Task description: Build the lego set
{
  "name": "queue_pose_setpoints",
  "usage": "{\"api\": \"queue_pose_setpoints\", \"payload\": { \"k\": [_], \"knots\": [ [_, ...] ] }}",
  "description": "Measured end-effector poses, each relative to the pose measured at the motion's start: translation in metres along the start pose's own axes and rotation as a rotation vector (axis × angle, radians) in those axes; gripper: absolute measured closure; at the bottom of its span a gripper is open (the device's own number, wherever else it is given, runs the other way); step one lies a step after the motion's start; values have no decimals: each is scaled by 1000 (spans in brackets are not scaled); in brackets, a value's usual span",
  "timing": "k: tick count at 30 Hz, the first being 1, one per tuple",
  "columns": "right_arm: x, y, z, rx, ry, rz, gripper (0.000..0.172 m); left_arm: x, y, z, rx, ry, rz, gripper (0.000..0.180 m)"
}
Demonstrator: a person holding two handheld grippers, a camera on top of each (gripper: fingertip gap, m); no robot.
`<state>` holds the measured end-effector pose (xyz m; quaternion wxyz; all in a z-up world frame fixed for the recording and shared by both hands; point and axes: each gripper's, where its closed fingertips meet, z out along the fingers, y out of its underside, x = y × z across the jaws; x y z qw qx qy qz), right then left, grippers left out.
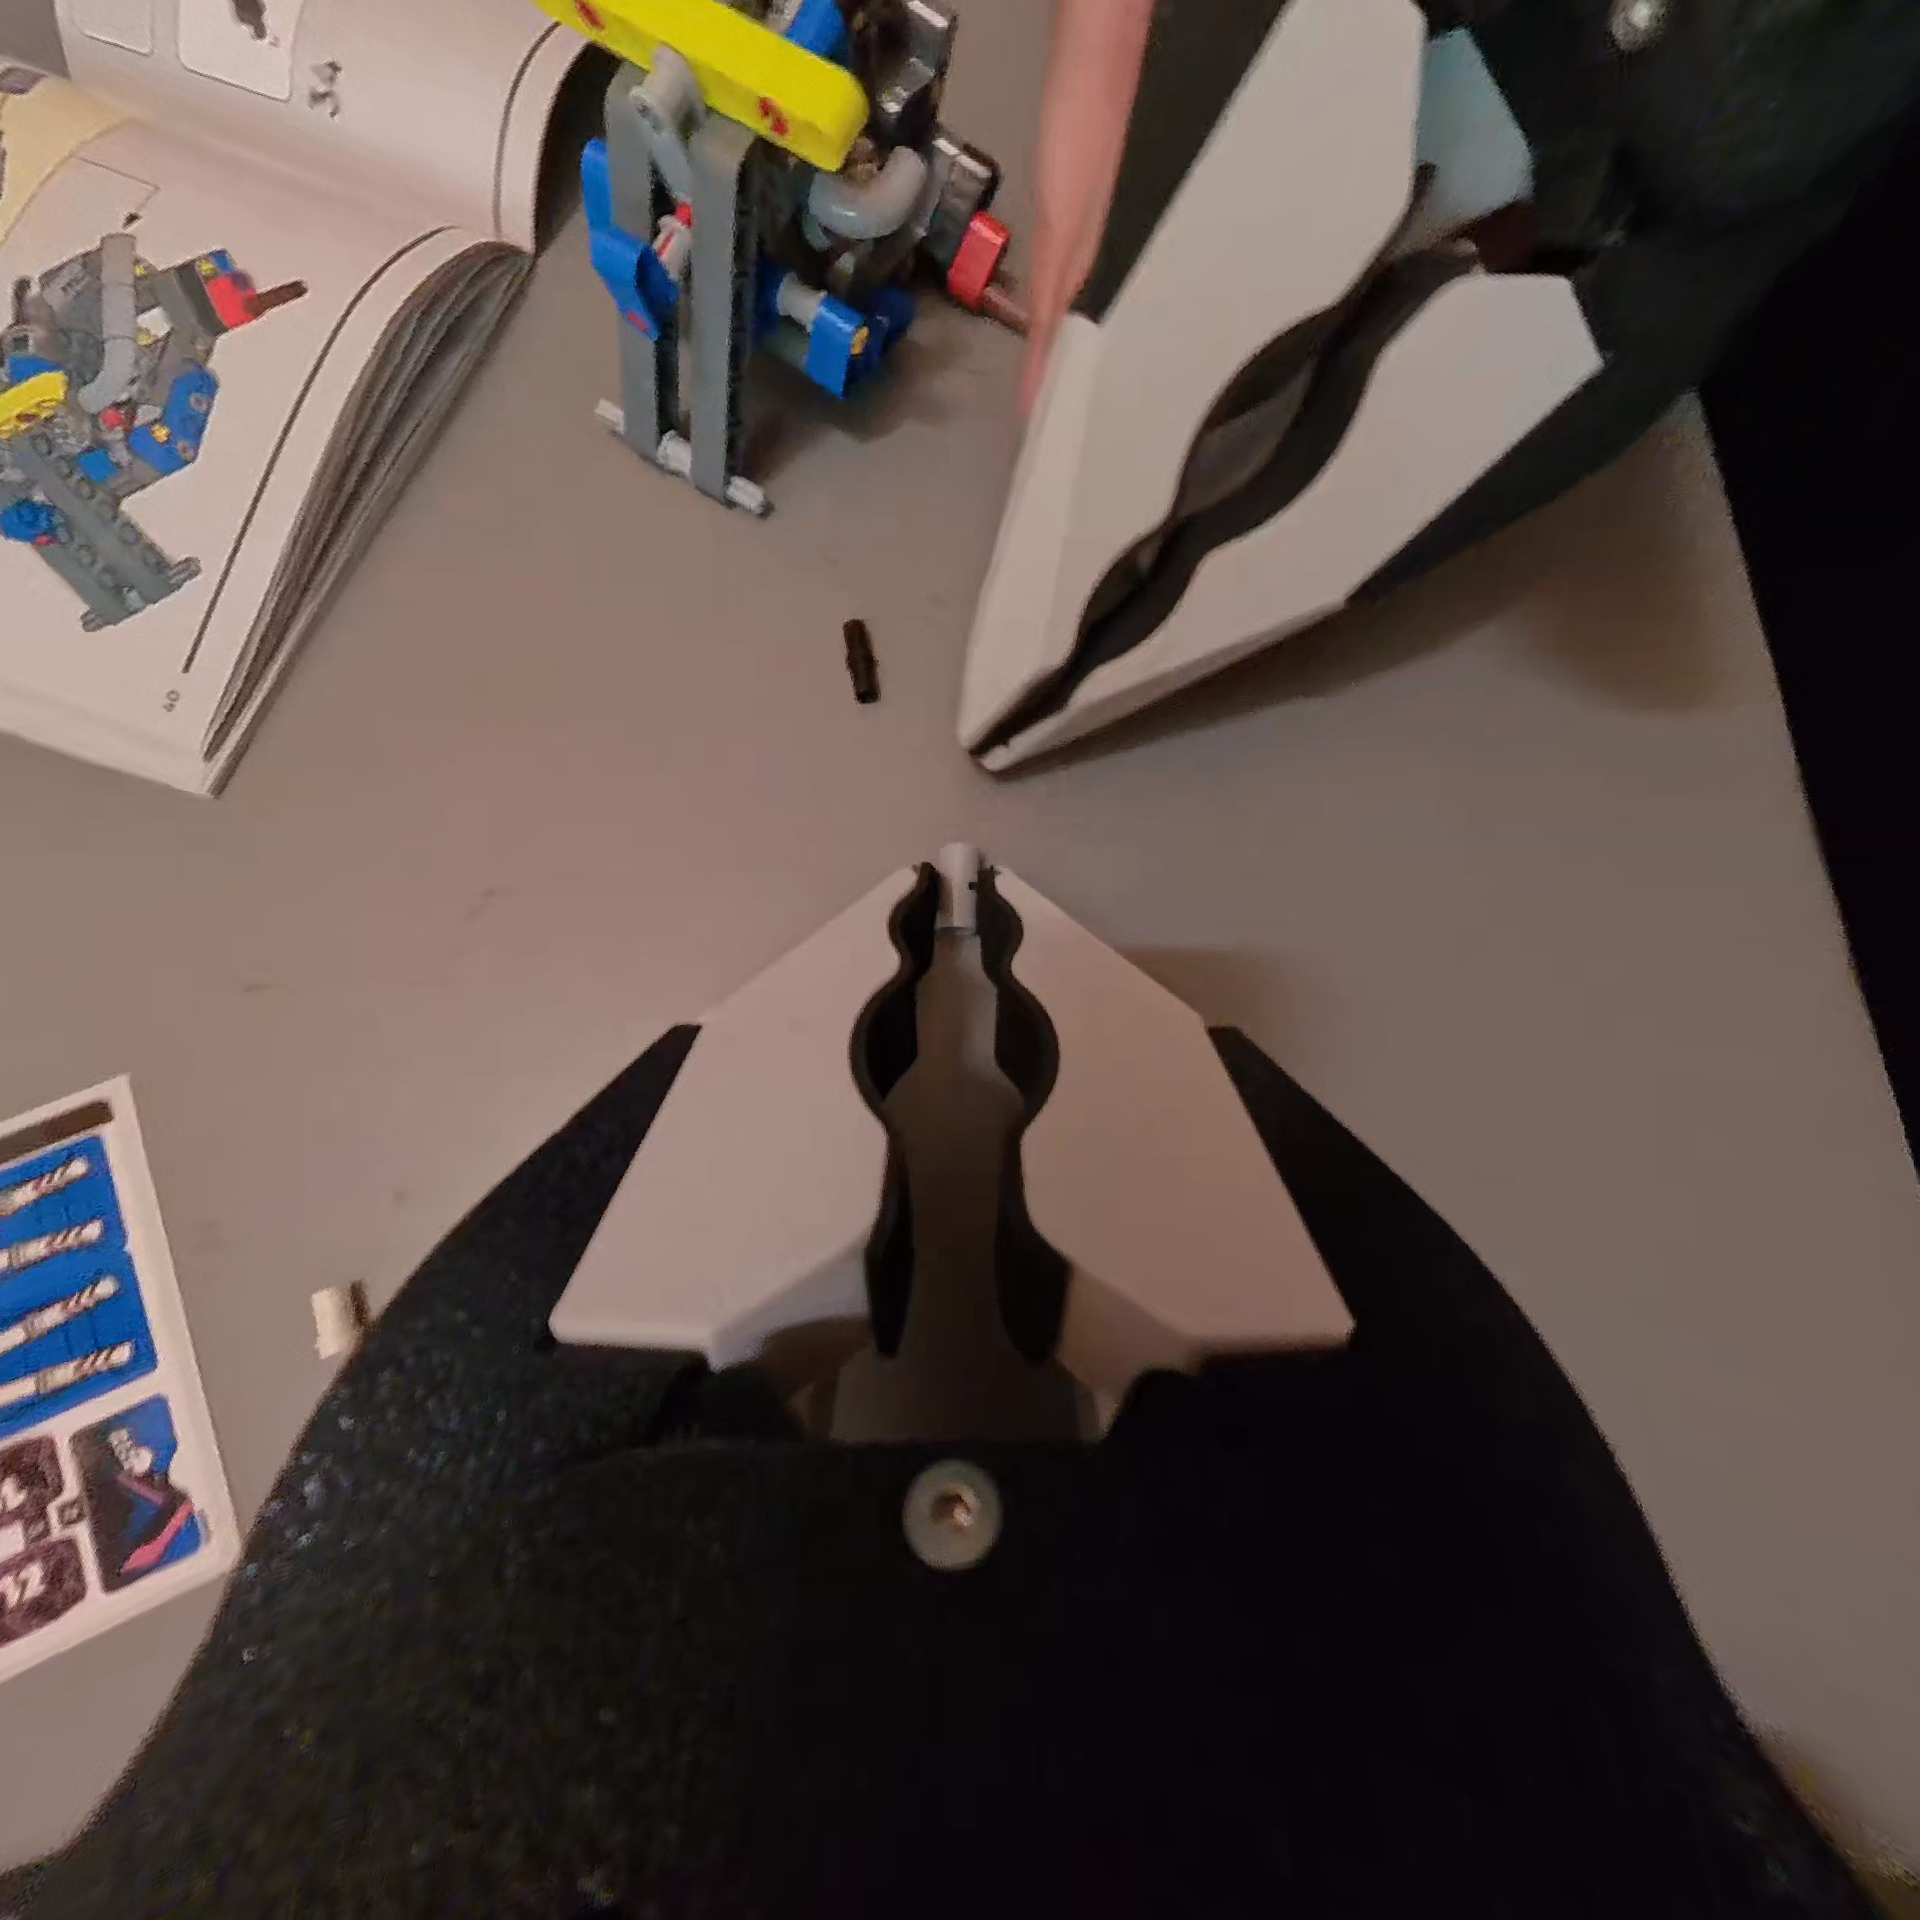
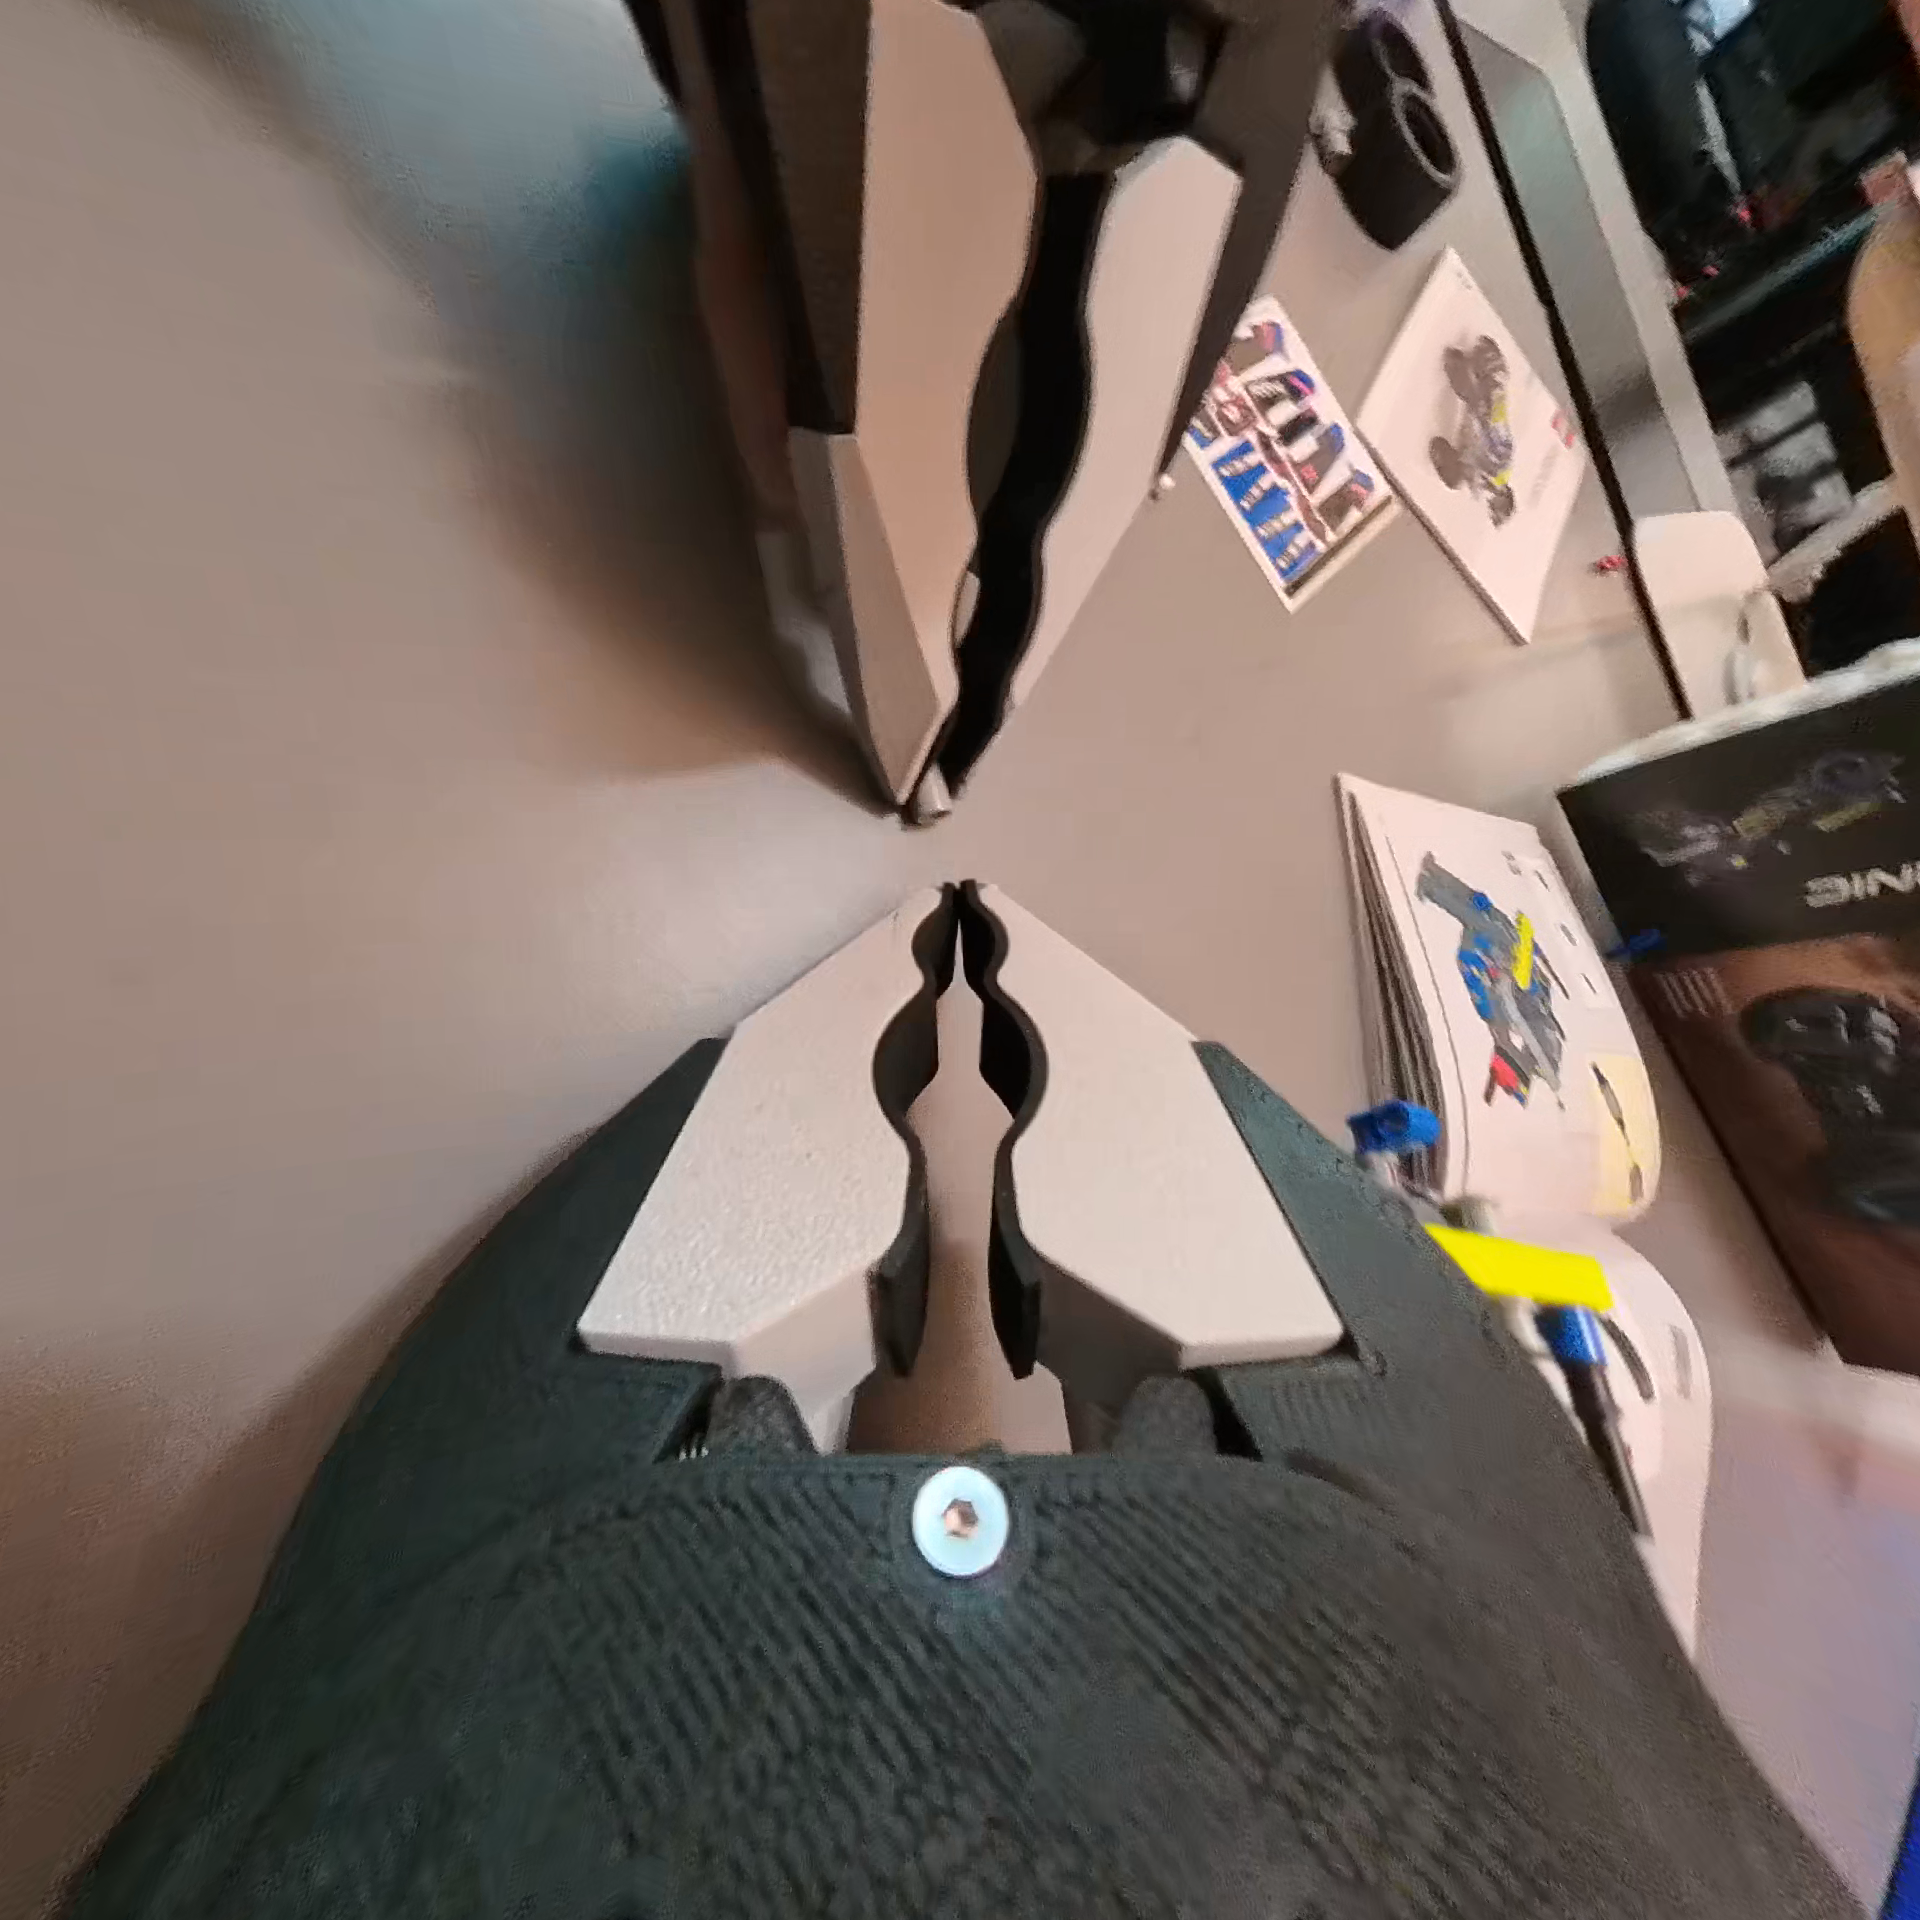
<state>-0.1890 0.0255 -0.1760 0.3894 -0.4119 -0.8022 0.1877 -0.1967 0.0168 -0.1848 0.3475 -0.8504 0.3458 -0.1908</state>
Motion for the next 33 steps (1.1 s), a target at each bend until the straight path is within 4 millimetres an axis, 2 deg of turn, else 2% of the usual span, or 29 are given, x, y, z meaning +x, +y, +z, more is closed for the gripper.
{"api": "queue_pose_setpoints", "payload": {
  "k": [4, 6, 8, 9, 10, 12, 13, 14, 16, 17, 18, 19, 23, 26, 28, 30, 33],
  "knots": [
    [11, 7, -14, -3, 51, 55, 172, -2, -4, -5, 21, 5, 17, 151],
    [10, 4, -25, 33, 37, 98, 172, -11, -14, -16, 81, -4, -19, 149],
    [15, -6, -45, 105, 38, 163, 172, -22, -25, -28, 132, -18, -62, 147],
    [27, -10, -59, 143, 64, 194, 172, -29, -31, -33, 154, -36, -78, 148],
    [51, -11, -74, 169, 137, 234, 172, -34, -38, -36, 174, -53, -88, 148],
    [115, -3, -102, 188, 290, 272, 165, -40, -49, -38, 204, -60, -90, 150],
    [141, 3, -108, 181, 300, 208, 159, -44, -52, -37, 206, -66, -88, 151],
    [163, 14, -105, 150, 270, 90, 157, -47, -54, -34, 201, -80, -88, 152],
    [207, 58, -81, 42, 208, -91, 155, -49, -55, -27, 187, -91, -95, 154],
    [222, 82, -62, -22, 133, -85, 154, -46, -55, -23, 179, -86, -98, 155],
    [231, 96, -44, -39, 58, -90, 151, -43, -54, -19, 171, -84, -94, 155],
    [240, 100, -26, -5, 20, -93, 152, -40, -51, -16, 160, -88, -86, 155],
    [243, 111, 33, 28, -170, -11, 146, -35, -31, -12, 119, -120, -133, 158],
    [226, 112, 56, 23, -315, 10, 148, -32, -22, -15, 134, -130, -196, 159],
    [225, 117, 66, -11, -349, 71, 170, -32, -15, -18, 131, -140, -218, 160],
    [225, 116, 66, -18, -365, 120, 170, -34, -10, -21, 122, -151, -231, 161],
    [226, 117, 65, 16, -317, 85, 170, -38, -13, -25, 146, -165, -237, 162]
  ]
}}
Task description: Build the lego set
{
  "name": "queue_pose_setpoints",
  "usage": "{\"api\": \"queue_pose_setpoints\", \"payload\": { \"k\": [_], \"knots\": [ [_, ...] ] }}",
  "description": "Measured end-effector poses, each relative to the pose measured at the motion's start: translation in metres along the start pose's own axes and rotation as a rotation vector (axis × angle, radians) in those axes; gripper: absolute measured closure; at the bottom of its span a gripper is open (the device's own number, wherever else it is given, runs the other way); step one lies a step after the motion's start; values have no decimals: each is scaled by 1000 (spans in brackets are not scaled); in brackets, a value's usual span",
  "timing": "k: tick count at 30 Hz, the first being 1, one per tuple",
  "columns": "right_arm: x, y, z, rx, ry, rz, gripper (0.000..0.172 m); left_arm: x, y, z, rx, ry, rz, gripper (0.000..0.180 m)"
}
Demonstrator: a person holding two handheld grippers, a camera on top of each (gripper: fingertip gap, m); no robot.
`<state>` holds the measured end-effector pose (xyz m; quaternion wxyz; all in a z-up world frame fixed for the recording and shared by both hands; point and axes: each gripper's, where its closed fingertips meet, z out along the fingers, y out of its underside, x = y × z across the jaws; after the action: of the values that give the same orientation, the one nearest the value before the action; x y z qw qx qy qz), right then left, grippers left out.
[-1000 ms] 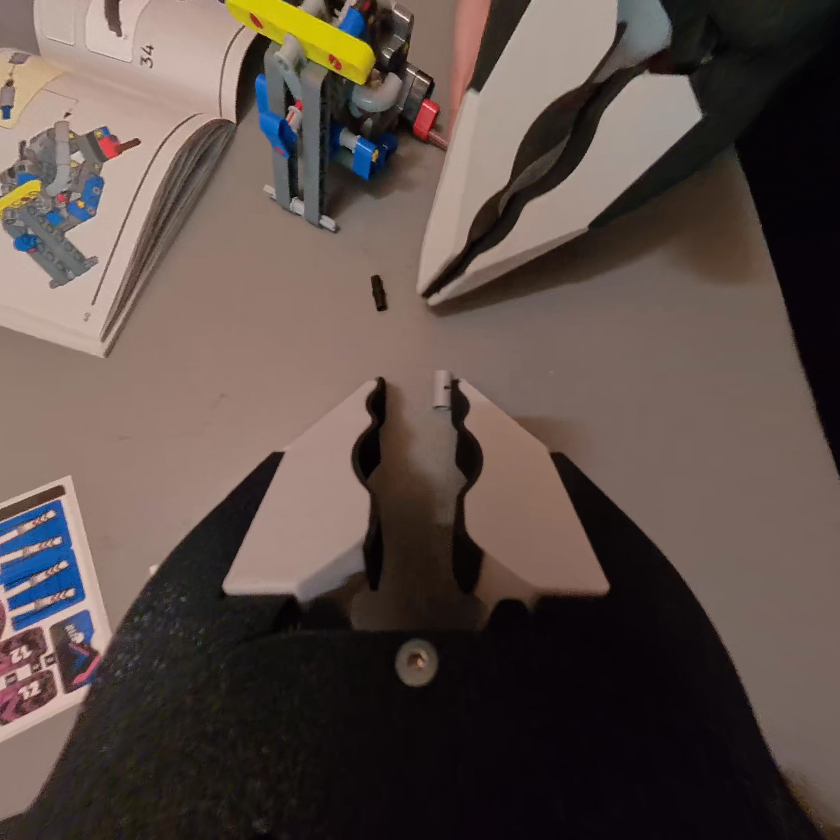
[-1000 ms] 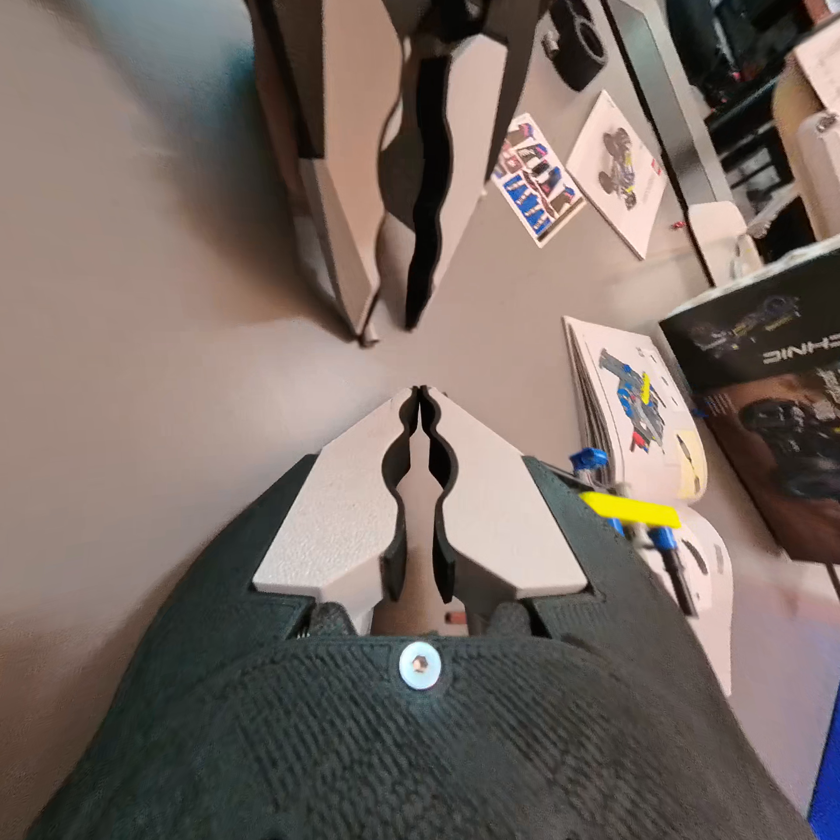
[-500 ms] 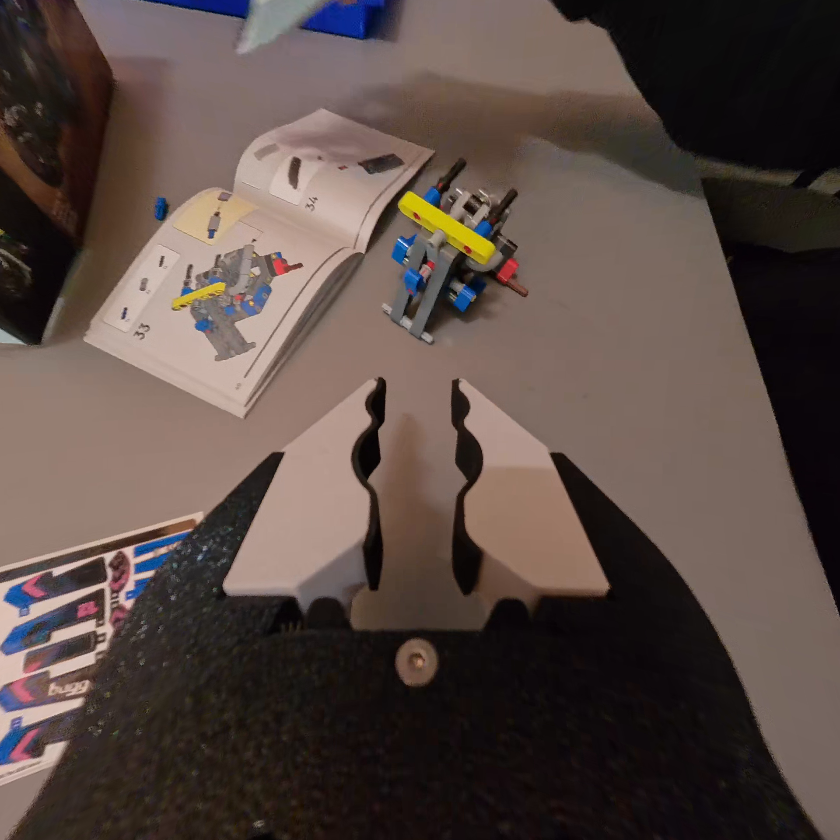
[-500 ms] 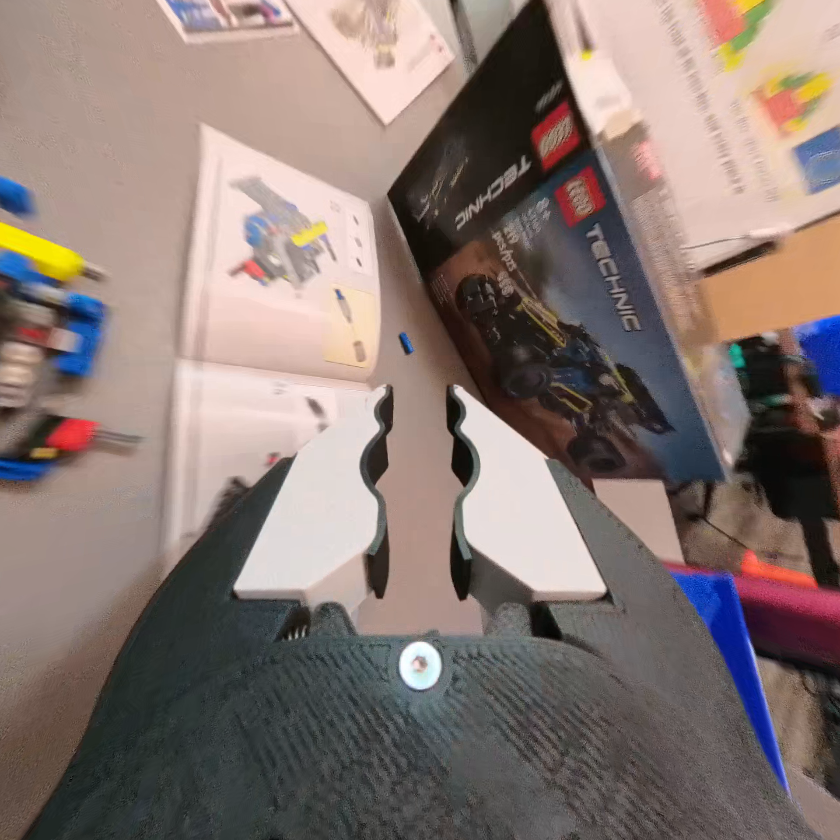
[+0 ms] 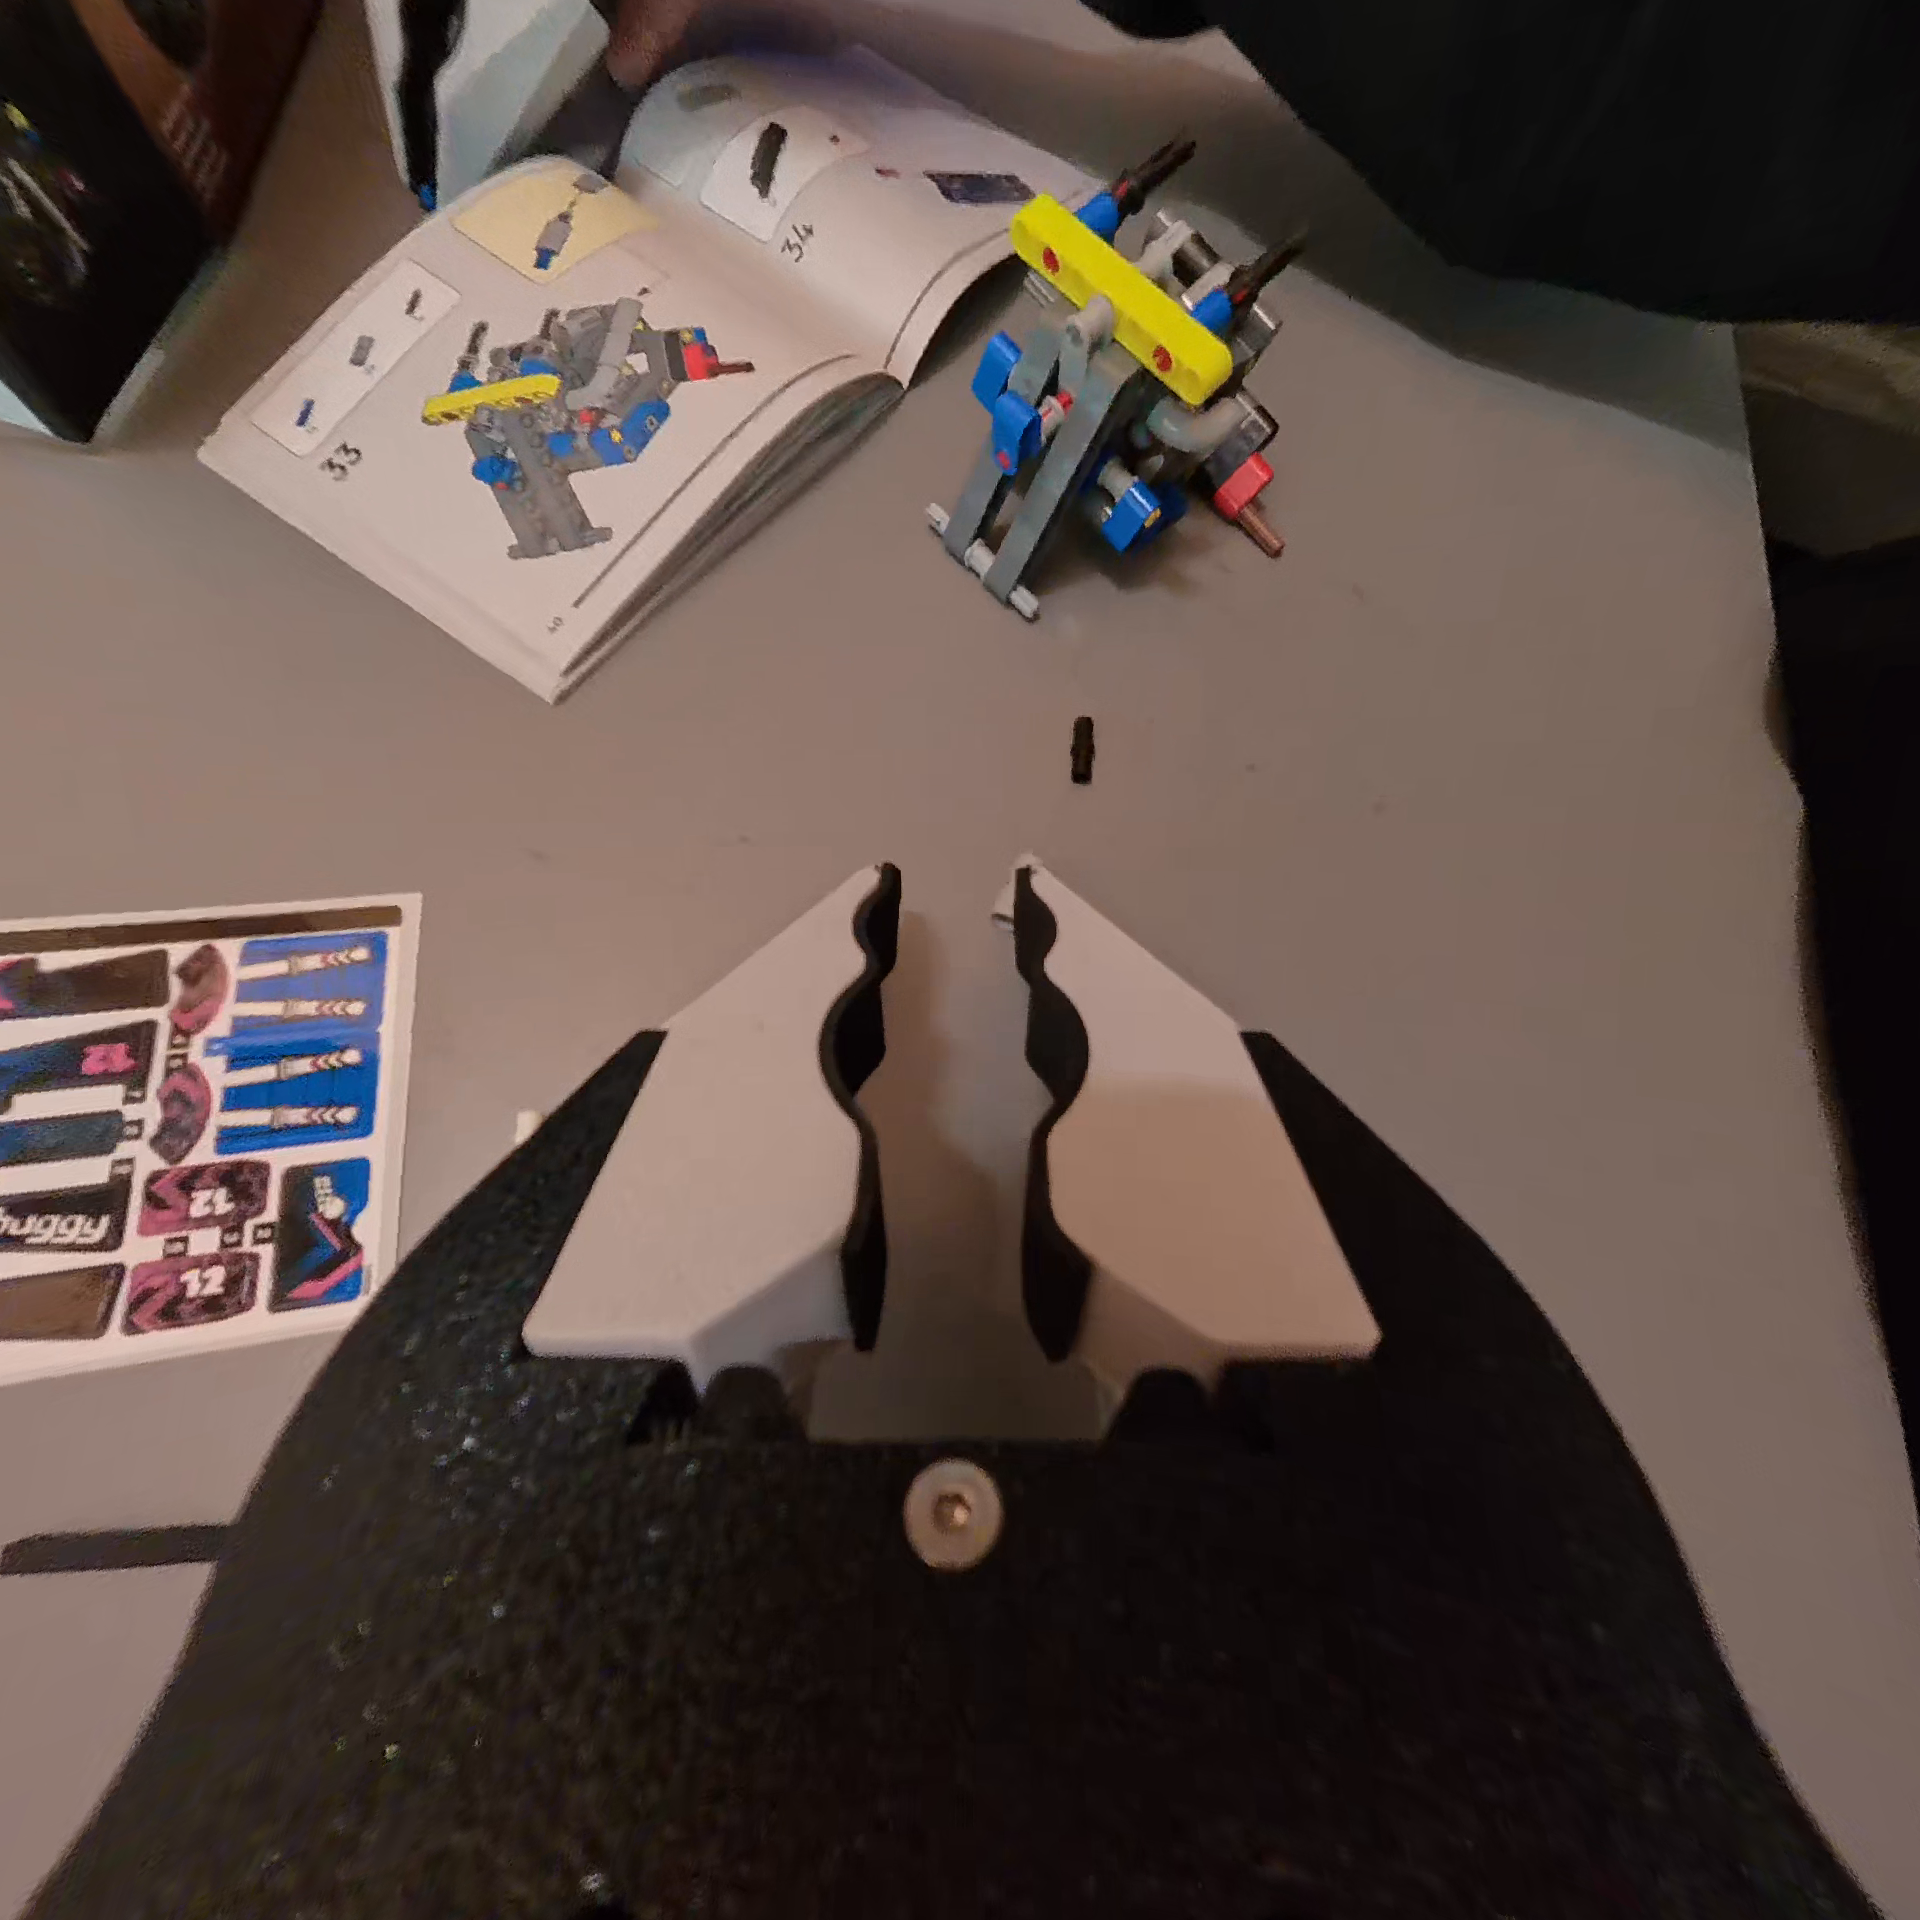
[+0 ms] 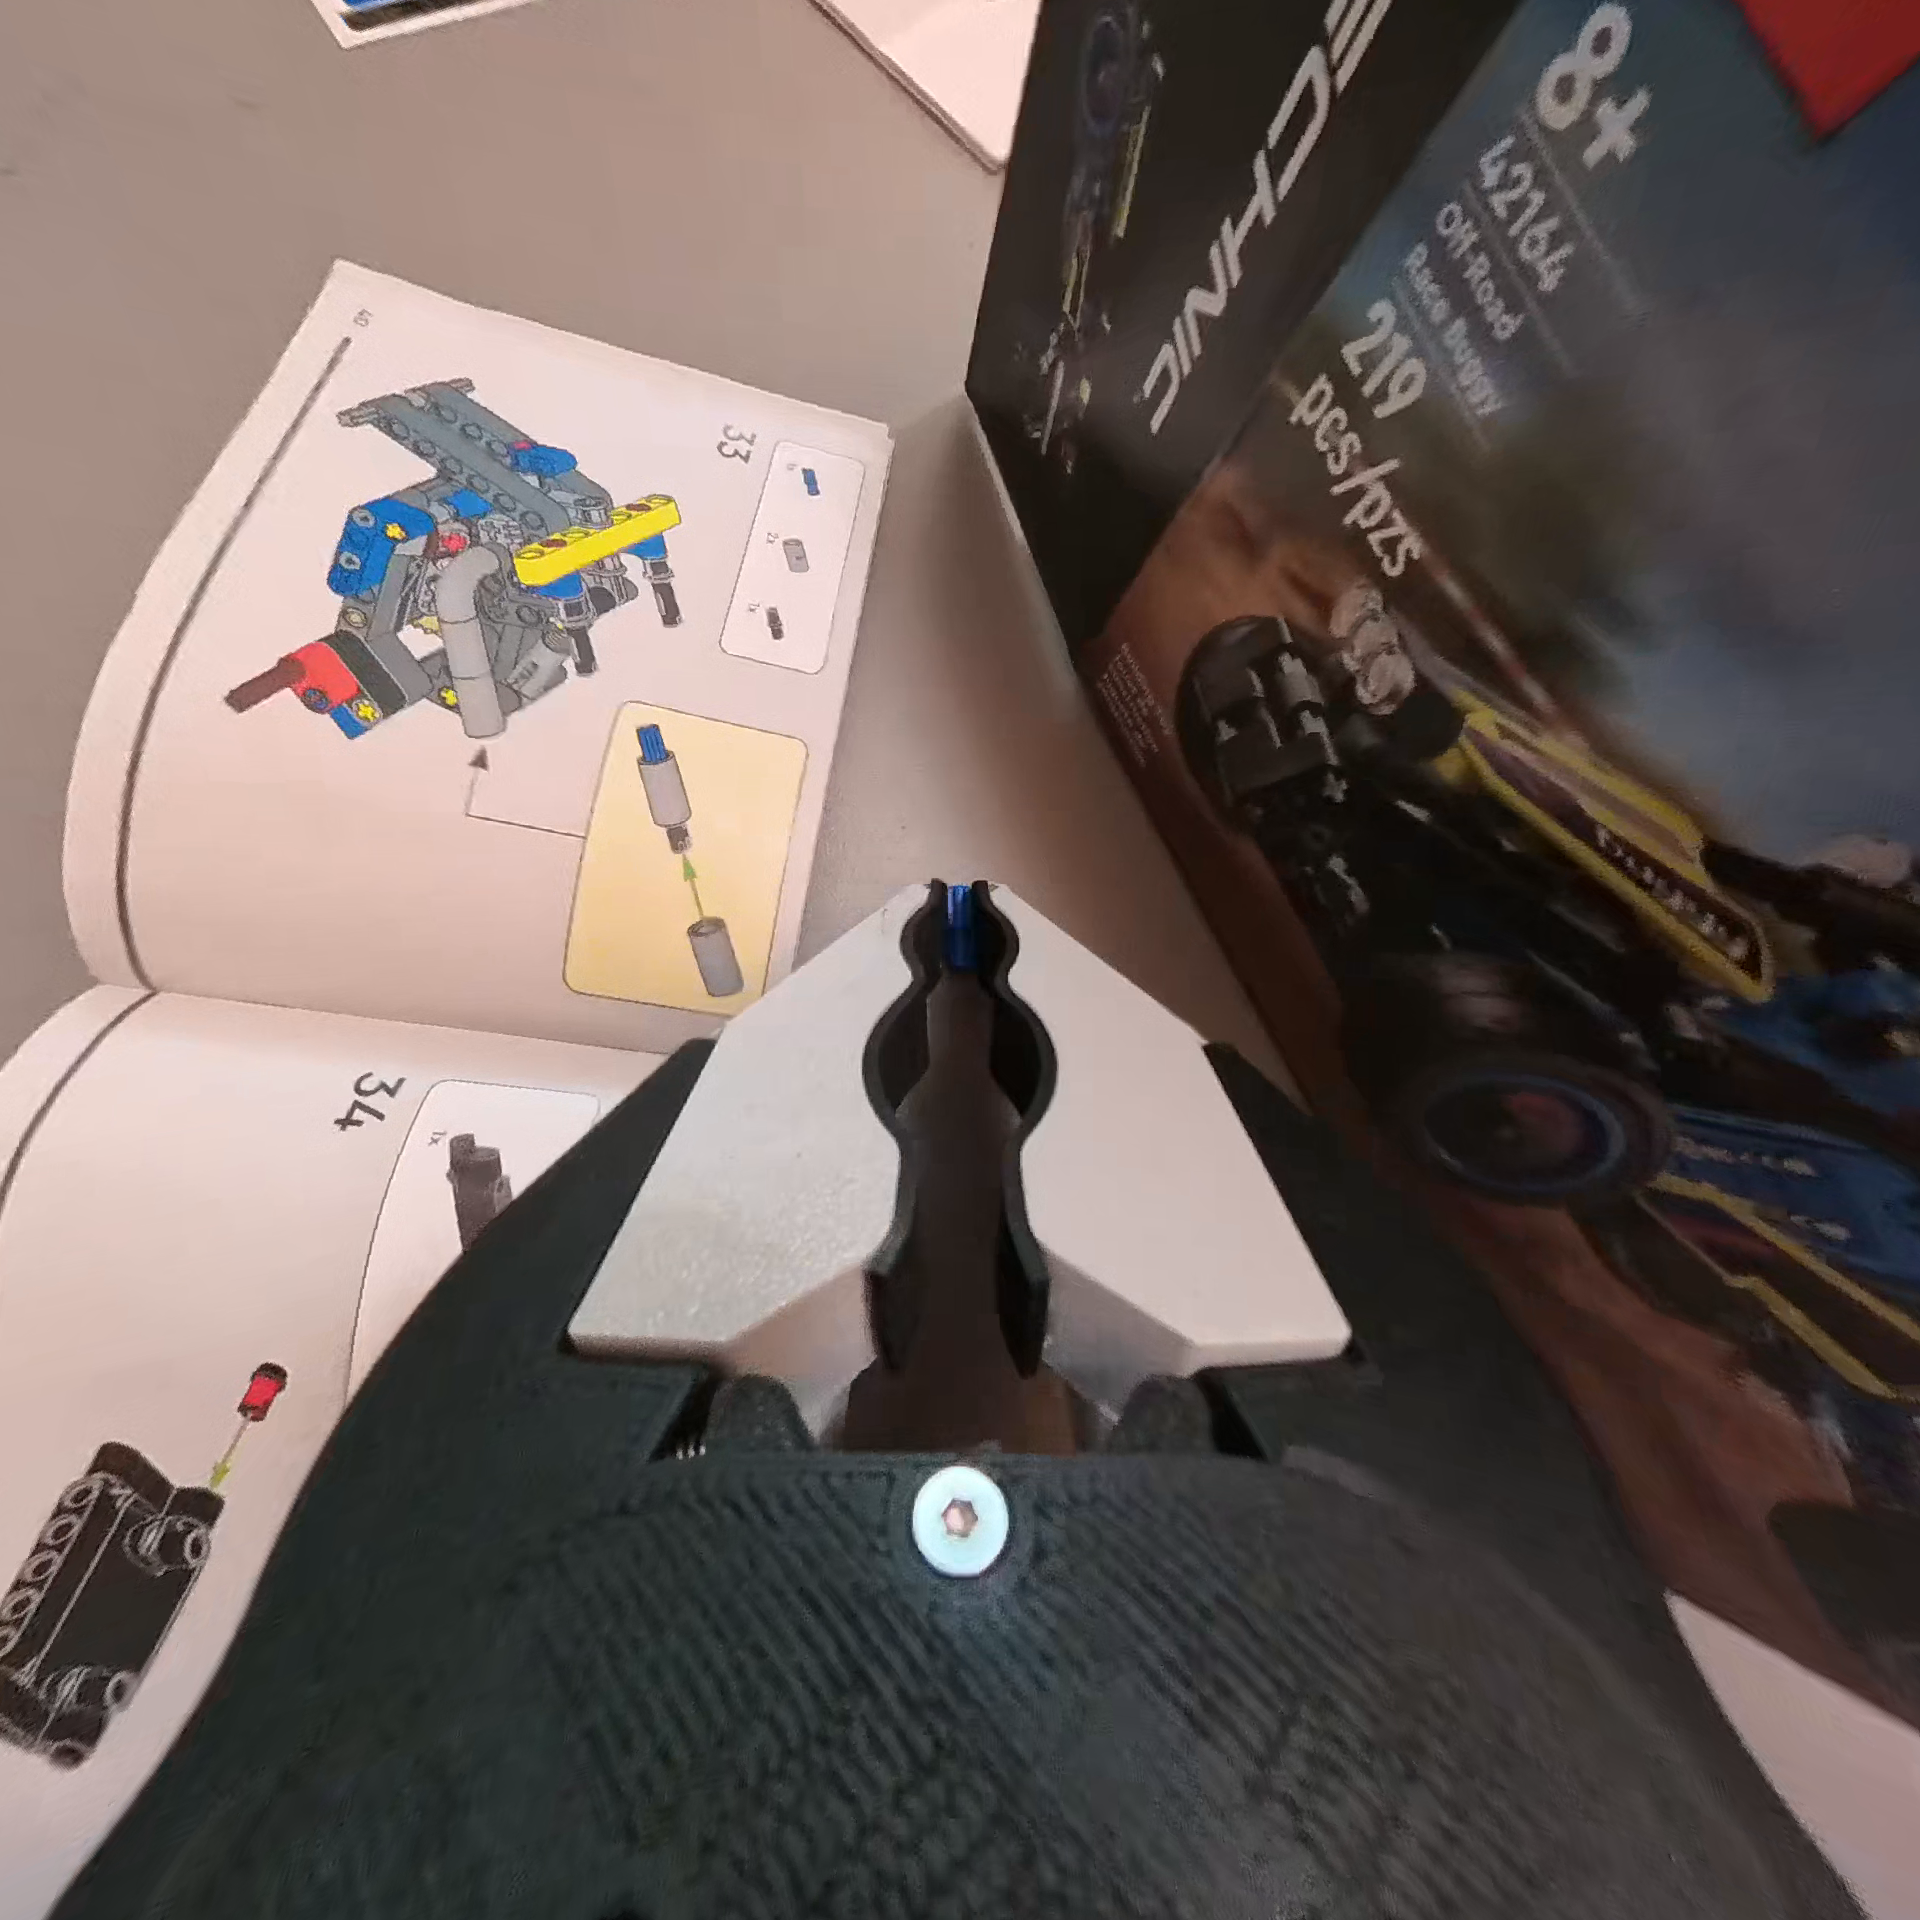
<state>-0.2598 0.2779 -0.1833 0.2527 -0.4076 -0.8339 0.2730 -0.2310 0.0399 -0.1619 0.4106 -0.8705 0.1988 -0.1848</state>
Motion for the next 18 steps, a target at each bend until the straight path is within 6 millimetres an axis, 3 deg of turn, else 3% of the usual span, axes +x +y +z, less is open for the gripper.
{"api": "queue_pose_setpoints", "payload": {
  "k": [3, 5, 6, 8, 10, 12, 14, 18],
  "knots": [
    [6, -4, -21, 15, 129, 6, 169, -1, -14, -3, 66, -32, 9, 162],
    [2, -25, -59, 56, 246, 64, 170, 6, -22, -7, 99, -57, 56, 162],
    [-13, -45, -80, 116, 264, 93, 170, 14, -22, -9, 101, -61, 100, 161],
    [-63, -96, -120, 269, 259, 138, 170, 29, -14, -14, 81, -90, 190, 161],
    [-126, -131, -134, 333, 228, 176, 170, 45, -3, -14, 70, -86, 240, 161],
    [-178, -147, -114, 348, 221, 249, 170, 61, 9, -11, 59, -54, 230, 160],
    [-216, -144, -77, 335, 210, 366, 170, 69, 19, -7, 47, -48, 211, 159],
    [-247, -123, -18, 224, 186, 535, 169, 65, 36, -7, -57, -126, 184, 160]
  ]
}}
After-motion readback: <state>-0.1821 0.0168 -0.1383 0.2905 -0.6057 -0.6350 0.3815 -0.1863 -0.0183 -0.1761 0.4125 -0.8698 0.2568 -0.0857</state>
